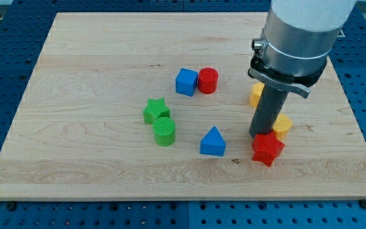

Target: Push the blue triangle towards the bottom center

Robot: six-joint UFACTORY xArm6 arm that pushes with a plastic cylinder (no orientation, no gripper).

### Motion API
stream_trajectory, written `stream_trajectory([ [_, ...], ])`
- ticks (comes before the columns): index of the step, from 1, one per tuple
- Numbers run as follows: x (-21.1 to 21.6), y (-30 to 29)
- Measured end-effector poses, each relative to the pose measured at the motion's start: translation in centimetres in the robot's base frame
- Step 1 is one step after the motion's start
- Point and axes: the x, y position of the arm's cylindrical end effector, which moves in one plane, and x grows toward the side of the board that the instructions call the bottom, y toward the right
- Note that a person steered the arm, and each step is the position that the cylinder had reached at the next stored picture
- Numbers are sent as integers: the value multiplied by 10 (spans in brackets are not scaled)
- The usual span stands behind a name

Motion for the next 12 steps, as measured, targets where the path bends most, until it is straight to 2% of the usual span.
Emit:
stream_trajectory([
  [5, -14, -53],
  [8, 5, -63],
  [12, 7, -65],
])
